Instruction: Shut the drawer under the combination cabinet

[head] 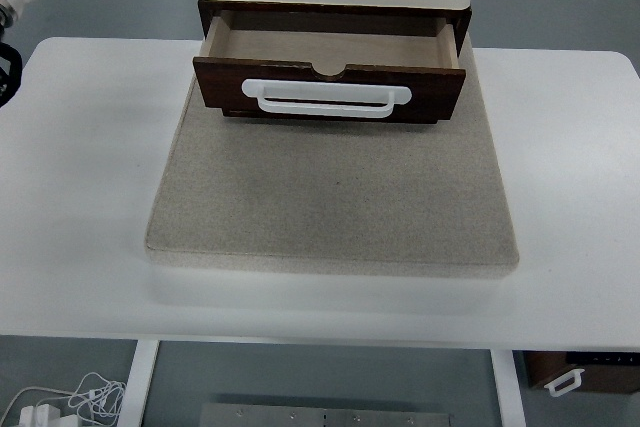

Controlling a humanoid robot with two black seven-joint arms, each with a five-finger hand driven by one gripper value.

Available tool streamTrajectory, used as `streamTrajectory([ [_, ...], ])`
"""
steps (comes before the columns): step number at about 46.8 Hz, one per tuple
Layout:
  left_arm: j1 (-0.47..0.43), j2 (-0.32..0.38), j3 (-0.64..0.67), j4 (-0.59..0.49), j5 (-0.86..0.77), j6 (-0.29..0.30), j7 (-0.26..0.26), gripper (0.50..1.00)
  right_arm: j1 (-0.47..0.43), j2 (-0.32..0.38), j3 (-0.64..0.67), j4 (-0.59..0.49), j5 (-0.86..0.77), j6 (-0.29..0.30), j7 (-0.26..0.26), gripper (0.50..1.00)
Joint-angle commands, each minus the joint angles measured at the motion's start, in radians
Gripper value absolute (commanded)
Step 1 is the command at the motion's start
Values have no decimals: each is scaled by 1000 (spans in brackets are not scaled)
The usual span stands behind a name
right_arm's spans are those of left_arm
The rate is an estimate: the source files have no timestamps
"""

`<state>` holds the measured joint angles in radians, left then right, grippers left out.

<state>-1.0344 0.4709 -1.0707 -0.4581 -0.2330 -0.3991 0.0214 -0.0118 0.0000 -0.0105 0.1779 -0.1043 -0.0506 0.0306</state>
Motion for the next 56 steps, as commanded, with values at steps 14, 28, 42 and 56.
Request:
streamTrajectory([
  [14,-3,213,-2,-353,3,19,2,1000,0,0,0,0,0,0,0,952],
  [28,-9,319,-2,-652,121,23,2,1000,0,0,1,0,0,0,0,952],
  [42,-19,331,63,-918,237,25,11,1000,1,0,1,0,0,0,0,952],
  [56,-81,322,244,-1048,362,26,9,1000,1,0,0,0,0,0,0,952],
])
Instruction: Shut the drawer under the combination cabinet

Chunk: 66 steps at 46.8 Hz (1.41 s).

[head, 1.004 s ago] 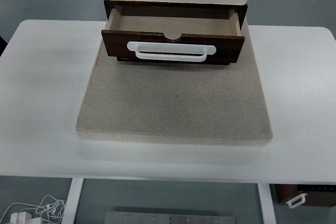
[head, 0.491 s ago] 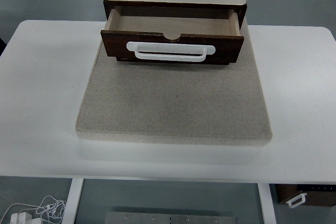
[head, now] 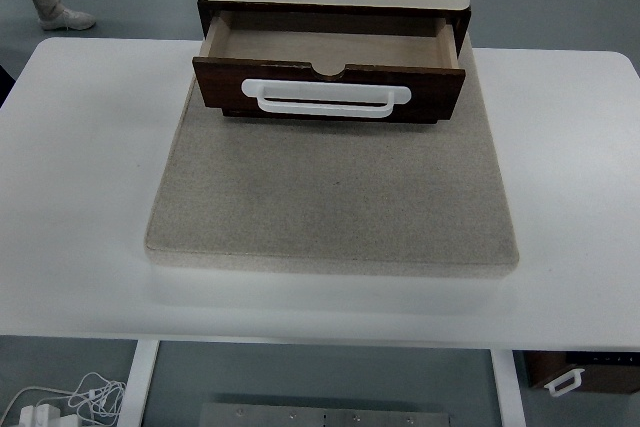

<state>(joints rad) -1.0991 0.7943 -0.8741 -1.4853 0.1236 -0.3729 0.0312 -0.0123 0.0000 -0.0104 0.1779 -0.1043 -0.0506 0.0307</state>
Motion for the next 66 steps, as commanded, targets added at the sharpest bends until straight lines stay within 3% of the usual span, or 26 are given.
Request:
streamTrajectory([
  [1,-21,-3,64,-26,7,-1,-1,1000,0,0,0,0,0,0,0,952],
  [18,-74,-27,274,-113,165,-1,12,1000,2,0,0,0,0,0,0,952],
  [28,-186,-38,441,-151,228,-1,52,1000,0,0,1,0,0,0,0,952],
  [33,-223,-43,497,-165,260,0,116,1000,0,0,1,0,0,0,0,952],
  [41,-263,-43,544,-181,275,9,272,1000,0,0,0,0,0,0,0,952],
  [55,-309,-35,549,-184,272,12,504,1000,0,0,0,0,0,0,0,952],
  [66,-330,-36,564,-178,271,41,580,1000,2,0,1,0,0,0,0,952],
])
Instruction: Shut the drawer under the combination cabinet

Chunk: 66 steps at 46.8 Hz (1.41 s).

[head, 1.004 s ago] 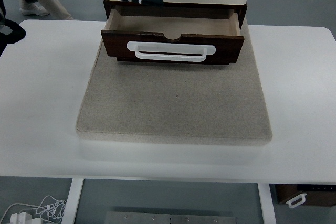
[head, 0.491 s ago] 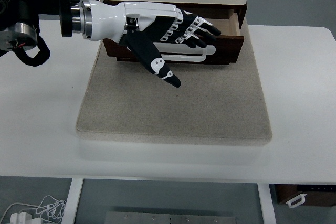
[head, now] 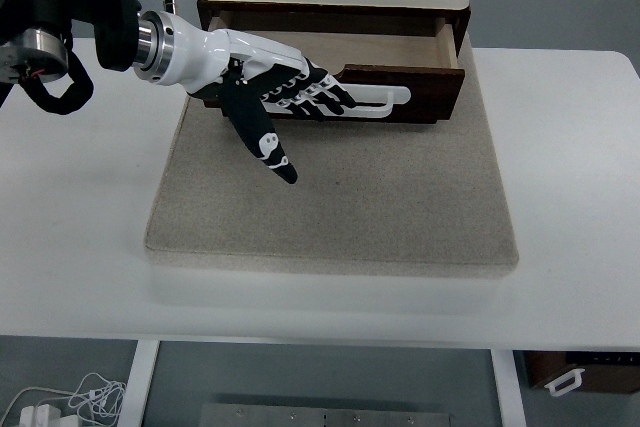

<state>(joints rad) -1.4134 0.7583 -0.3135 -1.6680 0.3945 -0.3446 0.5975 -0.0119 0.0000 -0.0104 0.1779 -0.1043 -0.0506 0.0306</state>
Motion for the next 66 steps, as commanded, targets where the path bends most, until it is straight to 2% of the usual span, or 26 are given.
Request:
streamTrajectory([
  [1,-22,-2,7,7,-2,18,13,1000,0,0,0,0,0,0,0,952],
  [14,-137,-10,40,48,-48,26,13,1000,0,0,0,0,0,0,0,952],
  [23,-193,-43,40,93,-100,22,13,1000,1,0,0,0,0,0,0,952],
  [49,-229,-86,166,160,-128,13,13,1000,0,0,0,0,0,0,0,952],
  [66,-229,-129,191,183,-111,18,13,1000,0,0,0,0,0,0,0,952],
])
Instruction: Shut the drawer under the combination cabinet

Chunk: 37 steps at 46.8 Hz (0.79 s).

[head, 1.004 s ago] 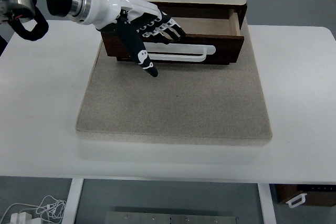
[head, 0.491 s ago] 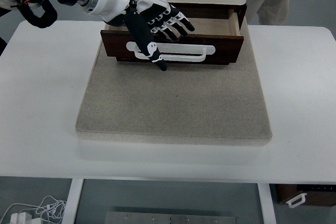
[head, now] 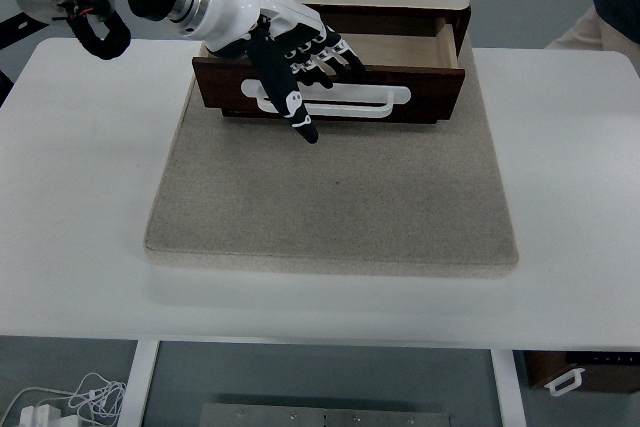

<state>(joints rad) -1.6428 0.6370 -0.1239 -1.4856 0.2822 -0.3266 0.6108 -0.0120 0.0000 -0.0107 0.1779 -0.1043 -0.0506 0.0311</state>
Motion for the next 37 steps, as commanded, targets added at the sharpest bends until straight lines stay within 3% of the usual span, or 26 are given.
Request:
streamTrajectory([
  [1,0,-11,1,1,2,1,0,1000,0,0,0,0,0,0,0,952],
  [37,1,-46,44,57,38,-5,0,1000,0,0,0,0,0,0,0,952],
])
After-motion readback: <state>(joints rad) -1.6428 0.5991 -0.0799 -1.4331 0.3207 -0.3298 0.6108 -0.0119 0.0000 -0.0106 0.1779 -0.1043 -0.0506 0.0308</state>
